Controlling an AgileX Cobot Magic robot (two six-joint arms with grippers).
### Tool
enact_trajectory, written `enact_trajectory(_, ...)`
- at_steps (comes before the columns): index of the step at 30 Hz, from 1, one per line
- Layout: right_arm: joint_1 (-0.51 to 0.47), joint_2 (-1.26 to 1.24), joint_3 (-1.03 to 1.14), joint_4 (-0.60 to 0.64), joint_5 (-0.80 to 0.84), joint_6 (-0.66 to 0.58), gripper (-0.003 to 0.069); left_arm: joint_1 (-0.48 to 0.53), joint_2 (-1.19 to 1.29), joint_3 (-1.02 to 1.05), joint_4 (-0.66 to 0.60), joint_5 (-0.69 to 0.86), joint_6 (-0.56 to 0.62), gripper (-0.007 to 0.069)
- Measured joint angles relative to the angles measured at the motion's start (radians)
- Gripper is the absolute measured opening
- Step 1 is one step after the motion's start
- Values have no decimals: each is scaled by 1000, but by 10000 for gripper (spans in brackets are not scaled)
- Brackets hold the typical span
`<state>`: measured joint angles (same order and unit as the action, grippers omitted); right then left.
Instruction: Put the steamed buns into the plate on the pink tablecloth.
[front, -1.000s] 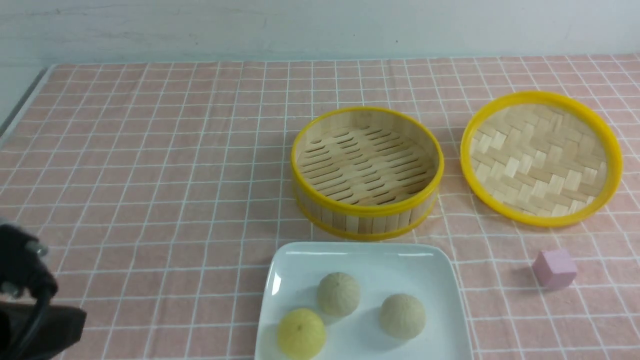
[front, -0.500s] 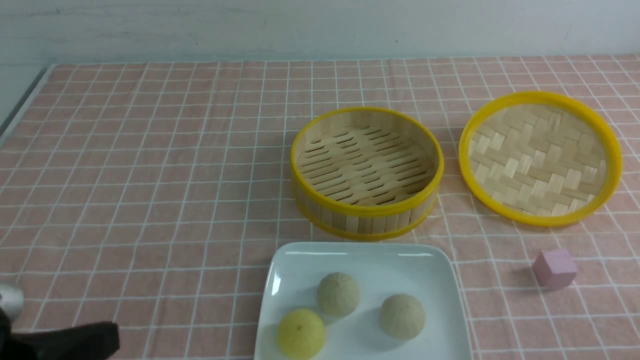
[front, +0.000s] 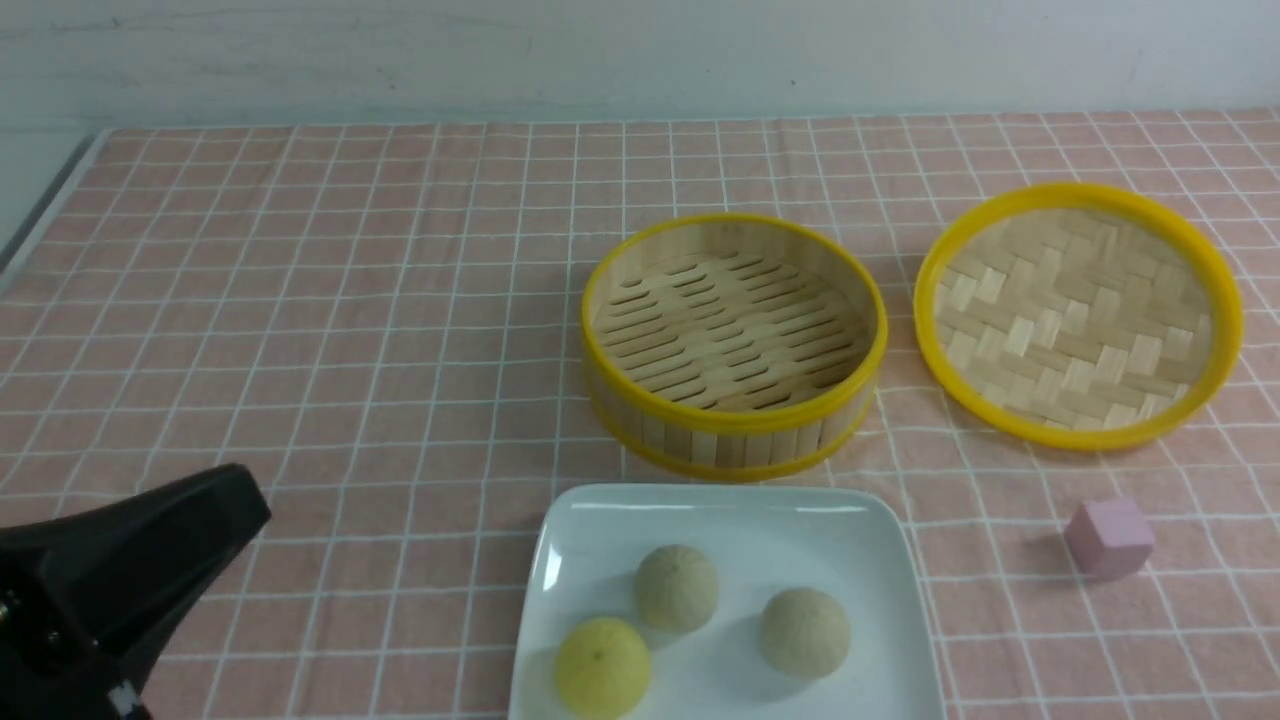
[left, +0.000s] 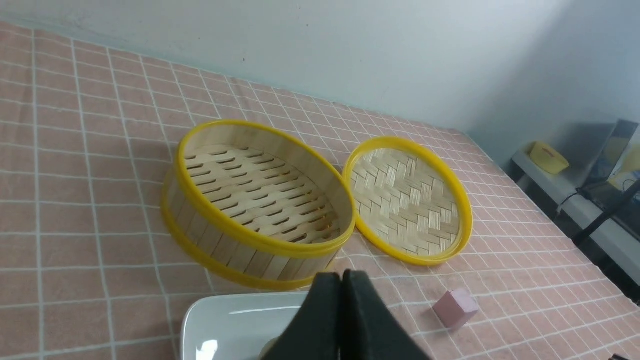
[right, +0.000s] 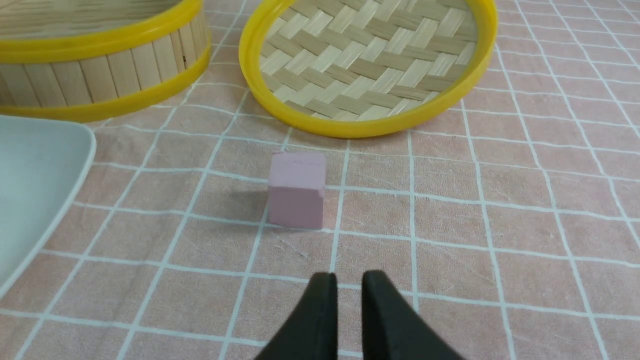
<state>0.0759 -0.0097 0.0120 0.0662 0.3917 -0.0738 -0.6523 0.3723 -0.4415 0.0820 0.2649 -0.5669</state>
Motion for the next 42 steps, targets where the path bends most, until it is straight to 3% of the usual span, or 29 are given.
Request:
enact_trajectory(8, 0, 0, 0, 0, 0, 0, 113, 0, 0, 0, 37, 13, 3, 22)
enact_trajectory(18, 0, 0, 0, 0, 2, 0, 129, 1, -68, 22, 205, 117, -23, 36)
enact_trajectory(22, 0, 0, 0, 0, 2, 0, 133, 36, -127, 30, 208, 137, 20, 39)
enact_trajectory(27, 0, 0, 0, 0, 2, 0, 142, 187, -224, 117, 102, 108, 190, 44)
enact_trajectory(32, 0, 0, 0, 0, 2, 0, 146, 413, -301, 267, 38, 65, 366, 50)
enact_trajectory(38, 0, 0, 0, 0, 2, 0, 149, 640, -362, 403, 28, 57, 375, 55)
enact_trajectory(42, 0, 0, 0, 0, 2, 0, 154, 690, -383, 461, 33, 58, 351, 59)
